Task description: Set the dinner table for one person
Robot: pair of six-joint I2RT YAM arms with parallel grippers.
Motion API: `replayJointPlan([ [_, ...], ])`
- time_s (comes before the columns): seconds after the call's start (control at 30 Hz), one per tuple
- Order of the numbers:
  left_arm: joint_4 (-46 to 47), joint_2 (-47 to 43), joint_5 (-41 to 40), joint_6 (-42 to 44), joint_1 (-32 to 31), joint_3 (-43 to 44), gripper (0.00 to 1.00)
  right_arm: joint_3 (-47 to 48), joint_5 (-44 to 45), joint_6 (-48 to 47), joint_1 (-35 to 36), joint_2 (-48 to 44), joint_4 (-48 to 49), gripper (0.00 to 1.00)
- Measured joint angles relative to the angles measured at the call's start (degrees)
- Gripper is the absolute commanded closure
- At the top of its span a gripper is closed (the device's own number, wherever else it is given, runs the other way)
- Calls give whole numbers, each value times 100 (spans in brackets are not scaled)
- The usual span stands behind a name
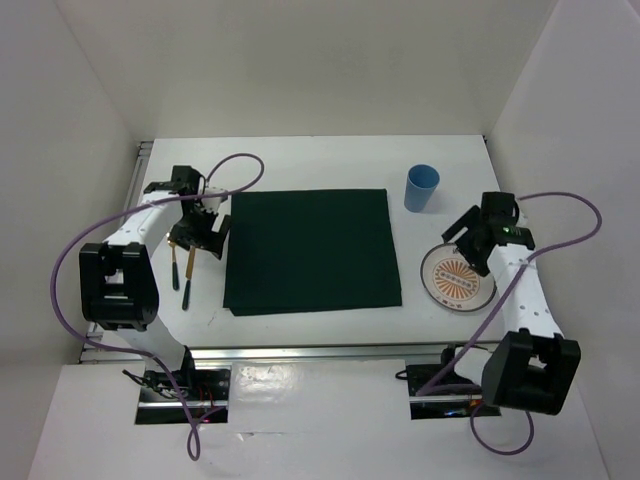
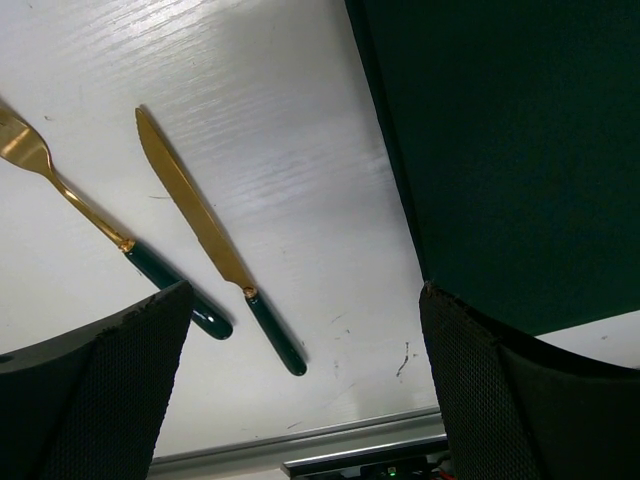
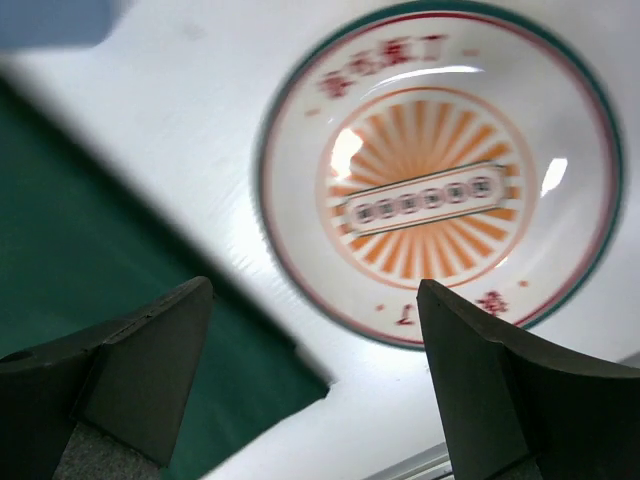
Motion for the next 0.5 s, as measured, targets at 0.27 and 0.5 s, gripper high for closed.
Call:
replayJointPlan([
  [0.27,133,-205,68,7,0,-251,1,-452,404,772,-935,-24,15,9],
  [0.5,299,-297,249,7,0,-409,1,-1266,745,2015,-940,-868,-216,9],
])
